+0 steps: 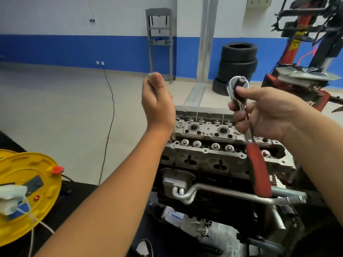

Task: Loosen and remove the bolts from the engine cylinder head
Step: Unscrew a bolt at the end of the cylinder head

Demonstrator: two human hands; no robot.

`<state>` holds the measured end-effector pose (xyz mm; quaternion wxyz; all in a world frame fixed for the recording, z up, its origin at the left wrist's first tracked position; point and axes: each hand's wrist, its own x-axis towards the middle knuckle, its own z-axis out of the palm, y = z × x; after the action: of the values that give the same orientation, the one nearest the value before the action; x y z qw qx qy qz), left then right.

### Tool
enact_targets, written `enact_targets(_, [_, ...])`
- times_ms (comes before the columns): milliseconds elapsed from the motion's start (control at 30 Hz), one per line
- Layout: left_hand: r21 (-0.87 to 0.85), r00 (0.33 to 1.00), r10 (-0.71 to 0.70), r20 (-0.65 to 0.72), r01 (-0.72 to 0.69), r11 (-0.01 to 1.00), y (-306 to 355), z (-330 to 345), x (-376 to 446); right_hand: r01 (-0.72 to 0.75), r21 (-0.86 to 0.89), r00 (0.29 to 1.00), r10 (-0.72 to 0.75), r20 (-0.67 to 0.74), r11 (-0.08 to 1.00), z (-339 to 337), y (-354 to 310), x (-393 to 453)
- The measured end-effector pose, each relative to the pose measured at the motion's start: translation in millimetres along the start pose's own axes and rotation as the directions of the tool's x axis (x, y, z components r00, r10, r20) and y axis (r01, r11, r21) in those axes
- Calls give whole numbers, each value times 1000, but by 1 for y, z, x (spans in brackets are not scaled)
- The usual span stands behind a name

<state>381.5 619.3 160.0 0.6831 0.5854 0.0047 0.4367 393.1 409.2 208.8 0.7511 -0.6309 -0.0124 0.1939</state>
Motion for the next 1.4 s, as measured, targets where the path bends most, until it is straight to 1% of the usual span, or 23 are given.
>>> enact_targets(100, [-70,1000,-21,-10,21,997,-5,-5,-2,-46,-5,999,46,8,999,0,11,3])
enact_targets(200, [-181,1000,-13,-14,11,983,6,-12,14,-42,10,999,42,33,999,-4,16,6])
enact_targets(300, [-274,999,-32,38,41,961,4,-16,23,-37,3,999,37,29,999,-4,16,10])
enact_targets(400, [-258,993,-60,97,84,962,-11,-13,12,-16,-49,1000,16,13,999,3,16,13])
enact_targets(533, [-279,981,-37,191,90,956,-21,-14,8,32,-67,999,-31,12,997,12,20,18])
enact_targets(700, [-289,935,-57,349,165,943,-21,-20,17,86,-93,996,-89,-25,992,16,25,23])
enact_targets(800, [-284,916,-25,400,150,947,-17,-21,17,115,-94,992,-119,-39,989,15,27,24])
enact_targets(867, [-272,921,9,390,106,957,-15,-17,11,141,-92,988,-146,-45,986,16,28,23])
enact_targets(933, [-257,939,59,340,33,966,-13,-10,3,164,-83,984,-169,-57,983,18,29,23])
enact_targets(1000, [-263,950,81,302,2,965,-12,-5,-1,184,-67,979,-189,-77,981,21,31,24])
enact_targets(1167, [-248,922,13,388,91,964,-15,-13,11,201,-54,974,-206,-93,978,29,35,26])
enact_targets(1200, [-248,930,-14,367,112,962,-16,-15,13,204,-56,973,-209,-94,977,30,36,27])
enact_targets(1267, [-285,958,-54,281,137,949,-17,-23,20,213,-49,972,-217,-88,976,29,37,26])
enact_targets(1333, [-340,980,-28,198,95,936,-11,-39,35,224,-44,971,-227,-75,973,28,37,26])
enact_targets(1400, [-366,988,30,150,27,930,0,-58,52,238,-63,968,-242,-71,969,26,36,26])
